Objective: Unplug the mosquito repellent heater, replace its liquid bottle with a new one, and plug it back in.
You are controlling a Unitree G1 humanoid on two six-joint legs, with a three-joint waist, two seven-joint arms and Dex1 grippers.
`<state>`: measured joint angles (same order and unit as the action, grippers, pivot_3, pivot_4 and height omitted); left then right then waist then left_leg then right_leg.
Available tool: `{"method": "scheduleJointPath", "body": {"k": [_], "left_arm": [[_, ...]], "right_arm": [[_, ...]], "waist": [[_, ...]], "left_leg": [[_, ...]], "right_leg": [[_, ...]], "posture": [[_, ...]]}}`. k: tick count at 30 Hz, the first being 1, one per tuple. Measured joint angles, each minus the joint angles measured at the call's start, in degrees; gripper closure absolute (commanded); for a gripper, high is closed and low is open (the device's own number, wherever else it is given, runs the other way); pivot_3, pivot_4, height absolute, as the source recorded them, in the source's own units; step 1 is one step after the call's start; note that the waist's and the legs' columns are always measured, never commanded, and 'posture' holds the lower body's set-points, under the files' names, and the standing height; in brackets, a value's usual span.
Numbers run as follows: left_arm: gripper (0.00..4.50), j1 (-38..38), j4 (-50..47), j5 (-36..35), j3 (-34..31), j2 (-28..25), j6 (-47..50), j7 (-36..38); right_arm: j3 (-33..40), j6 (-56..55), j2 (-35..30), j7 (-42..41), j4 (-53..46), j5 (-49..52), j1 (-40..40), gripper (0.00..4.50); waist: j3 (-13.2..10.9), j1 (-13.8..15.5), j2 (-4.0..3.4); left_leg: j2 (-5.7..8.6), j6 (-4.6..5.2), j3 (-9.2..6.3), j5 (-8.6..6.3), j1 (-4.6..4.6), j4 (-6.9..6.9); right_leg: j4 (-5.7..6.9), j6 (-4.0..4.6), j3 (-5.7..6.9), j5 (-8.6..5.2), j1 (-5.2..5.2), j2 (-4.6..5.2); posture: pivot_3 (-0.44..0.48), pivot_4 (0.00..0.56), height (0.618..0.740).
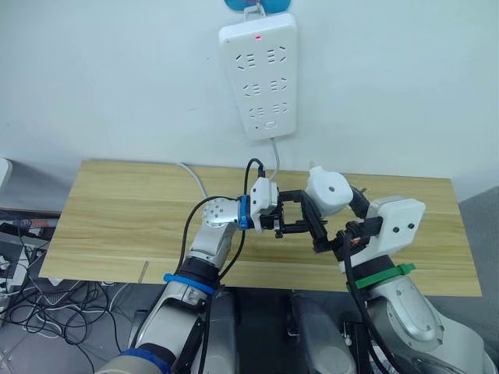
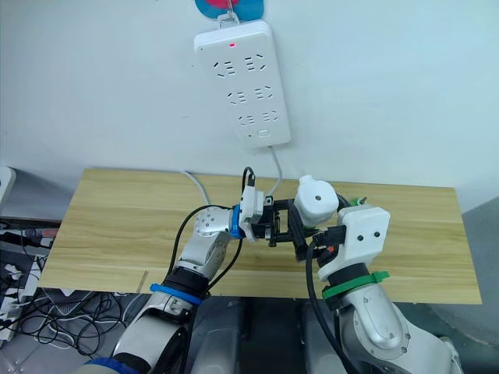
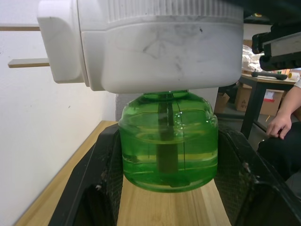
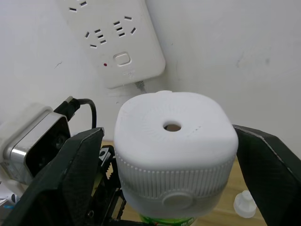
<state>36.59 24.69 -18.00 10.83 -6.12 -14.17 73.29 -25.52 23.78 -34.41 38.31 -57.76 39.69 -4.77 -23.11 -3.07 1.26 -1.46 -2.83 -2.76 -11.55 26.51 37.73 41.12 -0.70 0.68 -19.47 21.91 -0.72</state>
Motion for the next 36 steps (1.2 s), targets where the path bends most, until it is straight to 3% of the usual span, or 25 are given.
{"method": "scheduleJointPath", "body": {"k": [2,12,19,24,30,36], "left_arm": [[2.23,-0.01,-0.17,-0.07,-0.15,-0.01,0.0,-0.07],[2.23,-0.29,-0.17,-0.02,-0.09,-0.07,-0.02,-0.06],[0.02,-0.41,-0.29,0.04,0.02,-0.76,-0.72,0.66],[0.0,-0.33,-3.13,-0.11,-0.58,-4.02,2.63,-0.01],[0.0,-2.98,-11.78,-2.28,-4.76,-12.02,11.33,-2.86],[0.0,-4.77,-20.57,-4.56,-7.87,-17.47,19.43,-7.25]], "right_arm": [[0.71,0.58,-0.1,0.53,0.0,0.9,-0.63,1.58],[0.92,0.7,-0.34,1.09,-0.01,2.09,-0.57,1.59],[1.2,0.34,-0.69,-0.07,0.01,1.8,1.76,1.59],[4.23,0.69,-1.65,-1.17,0.01,2.15,1.94,1.59],[13.4,4.64,-2.96,-5.4,0.04,4.48,3.54,1.59],[15.88,9.94,-0.97,-11.65,1.67,4.73,-0.8,1.59]], "waist": [[0.0,0.0,0.0],[0.0,0.0,0.0],[0.0,0.02,0.0],[0.01,0.03,-0.01],[0.11,0.21,-0.06],[1.15,0.72,-0.08]], "left_leg": [[0.0,0.0,-0.01,0.0,0.01,0.01],[0.0,0.0,-0.02,0.0,0.07,0.02],[0.0,0.0,0.0,0.0,0.13,0.04],[-0.02,-0.01,-0.01,0.0,0.13,0.04],[-0.08,-0.02,-0.16,0.01,0.13,0.03],[-0.08,-0.03,-0.23,0.02,0.13,0.01]], "right_leg": [[0.0,0.0,0.0,0.0,0.01,0.0],[0.02,0.0,0.01,0.0,0.07,0.0],[0.05,0.0,-0.01,0.0,0.14,0.0],[0.09,0.0,0.01,0.0,0.15,0.0],[0.09,0.01,0.01,0.01,0.17,0.0],[0.09,0.02,0.05,0.01,0.19,0.01]], "posture": [[-0.072,0.366,0.74],[-0.071,0.37,0.74],[-0.066,0.369,0.74],[-0.054,0.359,0.74],[-0.022,0.326,0.74],[0.02,0.302,0.74]]}}
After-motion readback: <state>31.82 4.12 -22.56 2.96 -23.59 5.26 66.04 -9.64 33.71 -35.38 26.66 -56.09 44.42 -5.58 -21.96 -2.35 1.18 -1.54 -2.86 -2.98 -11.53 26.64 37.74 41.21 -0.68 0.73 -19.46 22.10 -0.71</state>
